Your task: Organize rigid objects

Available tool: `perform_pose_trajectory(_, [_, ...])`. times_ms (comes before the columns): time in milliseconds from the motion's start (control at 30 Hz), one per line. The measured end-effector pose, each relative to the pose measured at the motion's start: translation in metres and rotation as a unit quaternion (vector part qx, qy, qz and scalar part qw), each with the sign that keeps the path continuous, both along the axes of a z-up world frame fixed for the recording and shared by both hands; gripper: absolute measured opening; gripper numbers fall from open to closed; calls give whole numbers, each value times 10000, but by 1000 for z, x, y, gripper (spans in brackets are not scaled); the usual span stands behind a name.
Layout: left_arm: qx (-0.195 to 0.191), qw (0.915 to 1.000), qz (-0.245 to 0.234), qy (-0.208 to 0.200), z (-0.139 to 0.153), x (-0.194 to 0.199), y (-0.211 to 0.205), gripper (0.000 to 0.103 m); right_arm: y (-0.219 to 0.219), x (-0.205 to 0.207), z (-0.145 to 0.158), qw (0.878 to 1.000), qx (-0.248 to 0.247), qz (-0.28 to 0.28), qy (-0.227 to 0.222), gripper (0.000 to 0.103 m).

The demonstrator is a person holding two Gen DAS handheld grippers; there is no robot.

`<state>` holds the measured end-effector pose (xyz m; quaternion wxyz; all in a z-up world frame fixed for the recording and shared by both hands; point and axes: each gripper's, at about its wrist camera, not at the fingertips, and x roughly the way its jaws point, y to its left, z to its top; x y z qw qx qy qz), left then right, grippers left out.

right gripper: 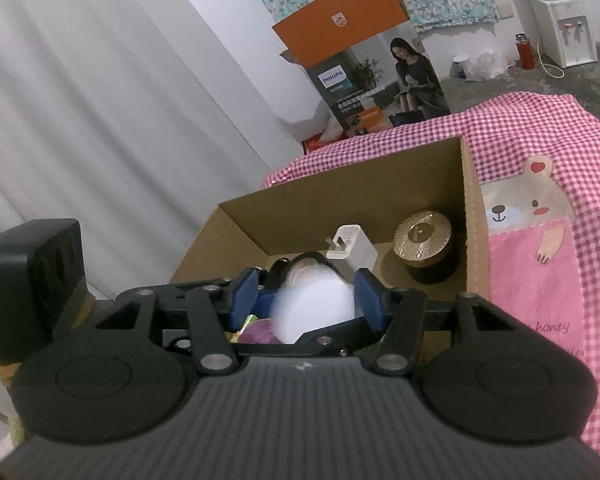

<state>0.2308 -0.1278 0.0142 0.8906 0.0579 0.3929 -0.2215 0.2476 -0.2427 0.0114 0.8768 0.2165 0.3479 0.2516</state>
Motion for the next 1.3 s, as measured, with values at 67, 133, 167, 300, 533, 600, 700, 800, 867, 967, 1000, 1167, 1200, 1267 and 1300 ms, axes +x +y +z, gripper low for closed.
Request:
perform_pose_trajectory(67, [65,10000,-21,-39,-2,0,-4,56,-3,-4,1,10000,-63,-12,-35,55])
perform_pose_trajectory(133, [68,10000,-42,-14,-3,0,-6,57,-3,-5,0,9999,-80,-29,-57,55])
perform_pose_trajectory(167, [59,10000,-47,-2,-4,0,-6,58,-5,-4,0,10000,-64,-36,-56,55])
perform_pose_trajectory(300, [93,9999,-79,-107,-3,-4,-10,69,-10,-8,0,9999,-22,-96,-124,59])
perform_pose_trajectory(533, [110,9994,-157,-302,3,-12,-14,78,-15,-12,3,9995,42,-213,-229,67])
perform_pose_trajectory(600, [124,9990,-179,-385,7,-16,-13,80,-17,-15,6,9992,84,-253,-284,71])
perform_pose_trajectory(700, [131,9980,-217,-575,16,-29,-11,85,-21,-27,16,9979,152,-406,-490,78])
perform_pose_trajectory(800, [7,9957,-209,-899,31,-49,-3,93,-26,-49,34,9943,168,-589,-870,88])
perform_pose_trajectory(867, [-52,9939,-273,-1071,41,-64,2,97,-28,-65,48,9906,140,-718,-1155,98])
perform_pose_trajectory(967, [-158,9913,-247,-1280,55,-85,13,102,-29,-96,70,9819,32,-890,-1670,102])
perform_pose_trajectory(1000, [-184,9906,-217,-1340,59,-91,17,103,-29,-105,76,9790,-31,-936,-1808,102])
perform_pose_trajectory(1167, [-375,9889,138,-1429,74,-113,40,103,-25,-140,97,9678,-533,-1336,-2067,102])
perform_pose_trajectory(1200, [-377,9885,251,-1445,76,-117,44,103,-22,-145,99,9660,-710,-1415,-2042,102])
perform_pose_trajectory(1267, [-276,9875,491,-1470,79,-123,51,103,-13,-152,102,9624,-1074,-1521,-1979,102])
perform_pose_trajectory(1300, [-229,9868,598,-1490,79,-123,55,103,-8,-155,102,9602,-1277,-1532,-1956,102])
